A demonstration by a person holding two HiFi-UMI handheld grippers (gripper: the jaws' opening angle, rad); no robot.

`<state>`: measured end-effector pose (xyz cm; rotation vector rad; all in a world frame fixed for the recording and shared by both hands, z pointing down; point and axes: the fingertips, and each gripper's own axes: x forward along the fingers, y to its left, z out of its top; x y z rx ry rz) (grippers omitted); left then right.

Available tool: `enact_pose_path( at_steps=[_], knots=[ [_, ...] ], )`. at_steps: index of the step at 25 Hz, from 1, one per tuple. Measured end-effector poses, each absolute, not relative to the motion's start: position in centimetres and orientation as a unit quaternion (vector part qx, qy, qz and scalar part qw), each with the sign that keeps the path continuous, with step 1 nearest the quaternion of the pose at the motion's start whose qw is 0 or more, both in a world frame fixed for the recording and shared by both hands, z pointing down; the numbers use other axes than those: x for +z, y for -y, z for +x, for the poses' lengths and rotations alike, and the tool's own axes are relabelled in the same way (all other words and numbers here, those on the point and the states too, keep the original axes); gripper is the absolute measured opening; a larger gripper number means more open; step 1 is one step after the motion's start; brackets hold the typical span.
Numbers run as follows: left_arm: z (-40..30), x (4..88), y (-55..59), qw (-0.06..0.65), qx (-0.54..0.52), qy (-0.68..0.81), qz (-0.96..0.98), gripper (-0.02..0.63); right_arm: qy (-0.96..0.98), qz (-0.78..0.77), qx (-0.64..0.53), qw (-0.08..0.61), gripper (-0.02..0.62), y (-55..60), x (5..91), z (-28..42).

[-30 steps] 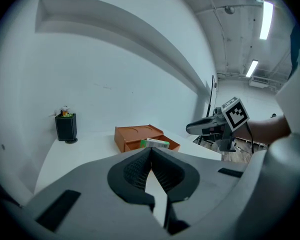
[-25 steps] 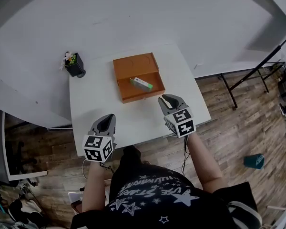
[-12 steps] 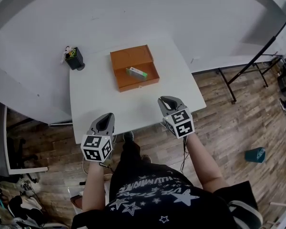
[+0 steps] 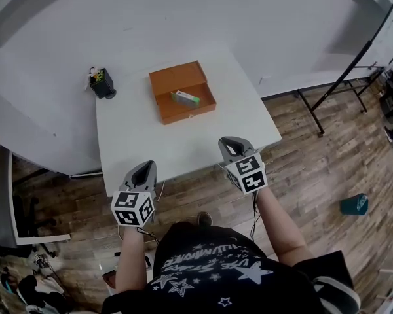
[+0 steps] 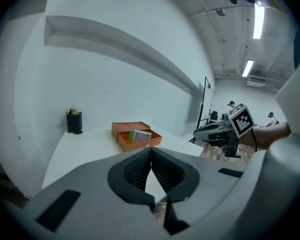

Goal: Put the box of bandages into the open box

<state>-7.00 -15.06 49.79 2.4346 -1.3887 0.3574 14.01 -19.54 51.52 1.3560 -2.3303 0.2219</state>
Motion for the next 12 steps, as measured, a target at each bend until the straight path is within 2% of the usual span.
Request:
enact_pose_path(
  at_steps=[12],
  knots=[
    [-10.4, 49.5, 10.9, 0.157, 0.119, 0.444, 0.874, 0.02, 0.825, 0.519, 0.097, 0.204, 0.051, 14.3, 50.6, 9.6]
  ],
)
